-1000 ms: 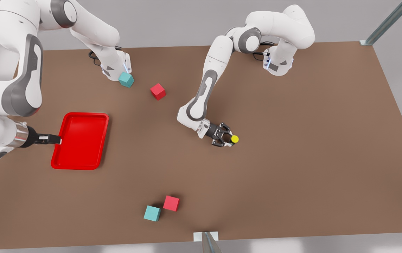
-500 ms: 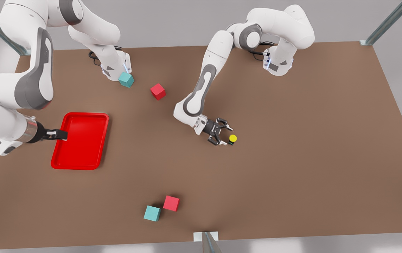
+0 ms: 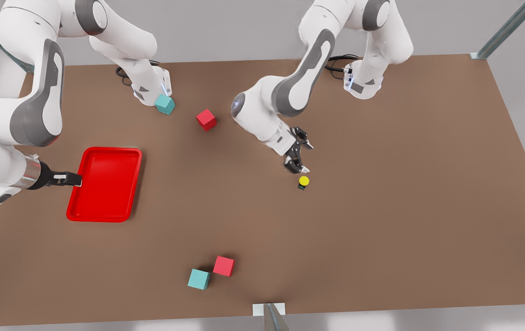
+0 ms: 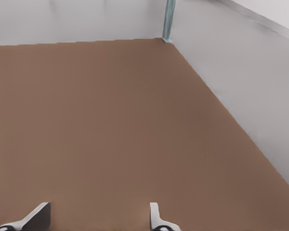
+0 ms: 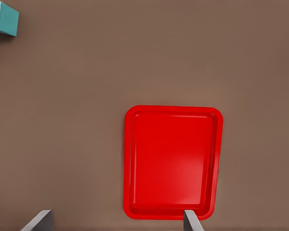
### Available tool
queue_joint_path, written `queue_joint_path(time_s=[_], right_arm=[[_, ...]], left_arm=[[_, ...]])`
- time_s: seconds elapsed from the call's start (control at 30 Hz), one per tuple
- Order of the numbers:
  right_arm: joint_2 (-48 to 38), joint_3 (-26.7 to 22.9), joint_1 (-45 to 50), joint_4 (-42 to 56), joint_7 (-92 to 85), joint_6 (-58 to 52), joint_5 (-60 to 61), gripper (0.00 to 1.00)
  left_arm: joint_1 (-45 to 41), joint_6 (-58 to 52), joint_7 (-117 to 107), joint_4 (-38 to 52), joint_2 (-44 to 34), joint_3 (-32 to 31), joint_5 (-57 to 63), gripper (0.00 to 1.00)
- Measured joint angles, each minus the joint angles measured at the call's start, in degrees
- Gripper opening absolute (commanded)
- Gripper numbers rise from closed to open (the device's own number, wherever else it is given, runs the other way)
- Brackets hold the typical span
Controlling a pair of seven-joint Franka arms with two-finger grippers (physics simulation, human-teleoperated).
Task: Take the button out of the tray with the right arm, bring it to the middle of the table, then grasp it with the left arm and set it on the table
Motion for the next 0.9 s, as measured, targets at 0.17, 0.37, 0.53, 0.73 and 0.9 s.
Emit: queue_joint_path(time_s=[0.17,0.37,0.53,0.73,0.9], right_arm=[[0.28,-0.01,-0.07,-0.03,-0.07,0.24,0.0,1.0],[0.46,0.0,-0.06,-0.08,-0.14,0.57,0.01,1.0],[0.47,0.0,-0.05,-0.08,-0.18,0.69,0.01,1.0],[0.47,0.0,-0.16,-0.08,-0.23,0.69,0.02,1.0],[0.7,0.0,0.01,-0.09,-0.26,0.69,0.07,1.0]], left_arm=[[25.67,-1.33,20.05,0.28,-10.97,-7.14,-16.24,1.0],[69.12,-2.45,45.06,-8.48,-25.69,-43.51,-17.31,1.0],[71.15,-1.07,60.87,-9.91,-25.65,-43.92,-17.79,1.0],[69.33,-0.39,74.85,-9.75,-25.34,-43.94,-17.9,1.0],[70.34,-0.24,83.46,-9.3,-25.3,-43.86,-17.94,1.0]])
